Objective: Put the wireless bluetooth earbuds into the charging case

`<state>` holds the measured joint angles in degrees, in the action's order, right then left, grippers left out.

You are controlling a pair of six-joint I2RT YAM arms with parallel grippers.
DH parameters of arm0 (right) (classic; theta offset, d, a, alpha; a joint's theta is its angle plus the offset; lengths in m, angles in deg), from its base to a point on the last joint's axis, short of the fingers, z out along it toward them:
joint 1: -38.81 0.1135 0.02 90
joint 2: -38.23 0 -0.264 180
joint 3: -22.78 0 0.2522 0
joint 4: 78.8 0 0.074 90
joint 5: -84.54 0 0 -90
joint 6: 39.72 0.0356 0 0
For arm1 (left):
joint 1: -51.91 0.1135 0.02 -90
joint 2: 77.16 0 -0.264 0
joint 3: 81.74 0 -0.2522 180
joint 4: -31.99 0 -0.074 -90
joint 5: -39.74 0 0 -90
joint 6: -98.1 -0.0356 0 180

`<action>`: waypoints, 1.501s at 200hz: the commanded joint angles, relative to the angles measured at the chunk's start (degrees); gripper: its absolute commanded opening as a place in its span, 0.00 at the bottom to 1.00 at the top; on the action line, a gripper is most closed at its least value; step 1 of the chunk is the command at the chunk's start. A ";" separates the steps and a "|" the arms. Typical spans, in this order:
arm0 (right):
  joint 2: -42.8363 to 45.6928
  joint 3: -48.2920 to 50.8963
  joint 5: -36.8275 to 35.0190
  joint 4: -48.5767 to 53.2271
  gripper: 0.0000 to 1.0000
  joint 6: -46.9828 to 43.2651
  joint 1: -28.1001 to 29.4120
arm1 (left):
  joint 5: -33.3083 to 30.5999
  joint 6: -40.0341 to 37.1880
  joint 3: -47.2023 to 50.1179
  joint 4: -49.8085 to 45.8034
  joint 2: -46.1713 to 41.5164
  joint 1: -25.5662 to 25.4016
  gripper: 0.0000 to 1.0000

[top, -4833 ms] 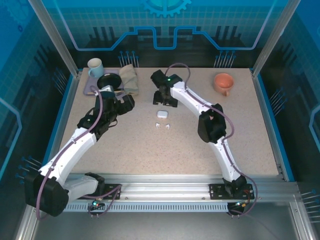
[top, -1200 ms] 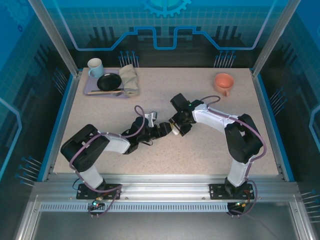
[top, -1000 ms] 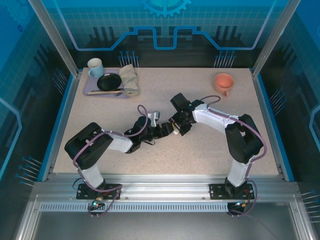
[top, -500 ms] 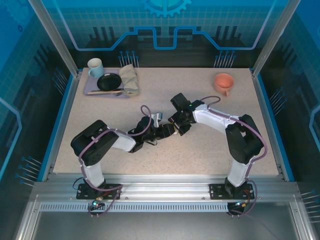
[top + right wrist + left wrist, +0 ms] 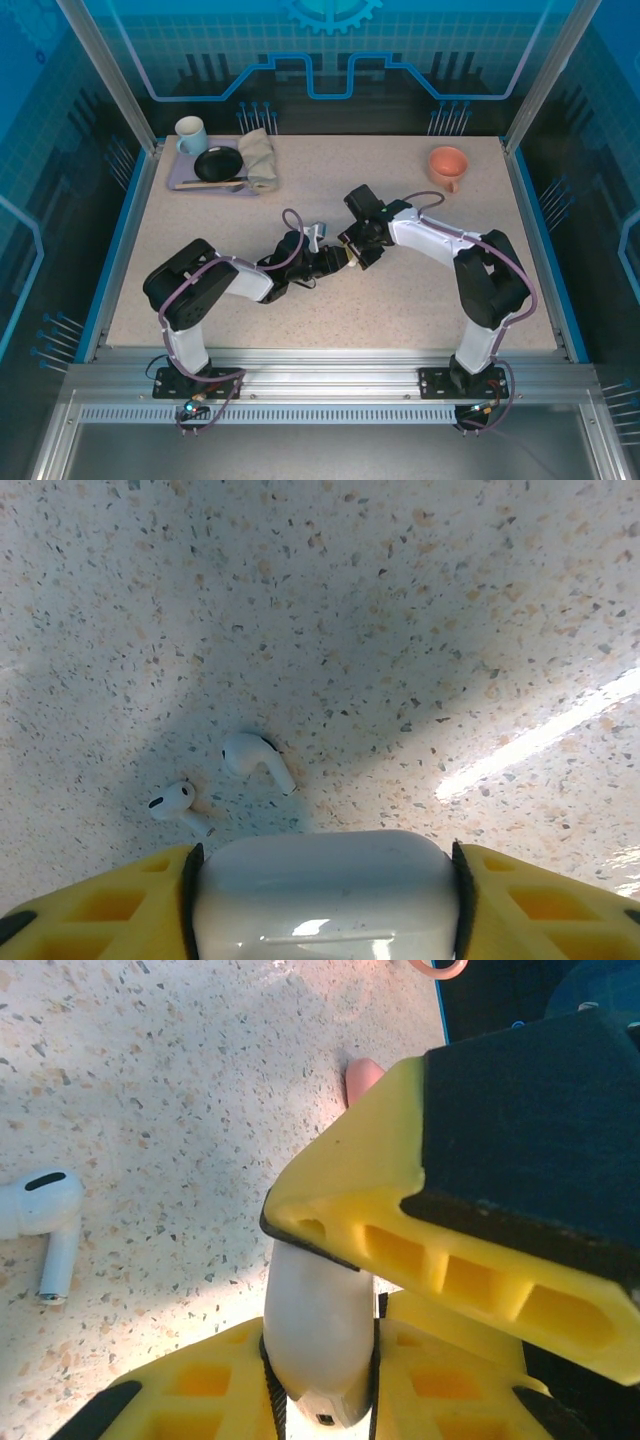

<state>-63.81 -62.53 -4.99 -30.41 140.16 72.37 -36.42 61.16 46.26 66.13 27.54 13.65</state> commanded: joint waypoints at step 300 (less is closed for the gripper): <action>15.87 20.84 18.86 -30.14 0.67 -51.67 -12.51 | 27.37 -27.73 -16.79 -50.23 -21.90 16.34 0.12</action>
<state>-49.56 -43.07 12.34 -58.25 86.02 61.55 -11.15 34.93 30.32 15.53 8.11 29.12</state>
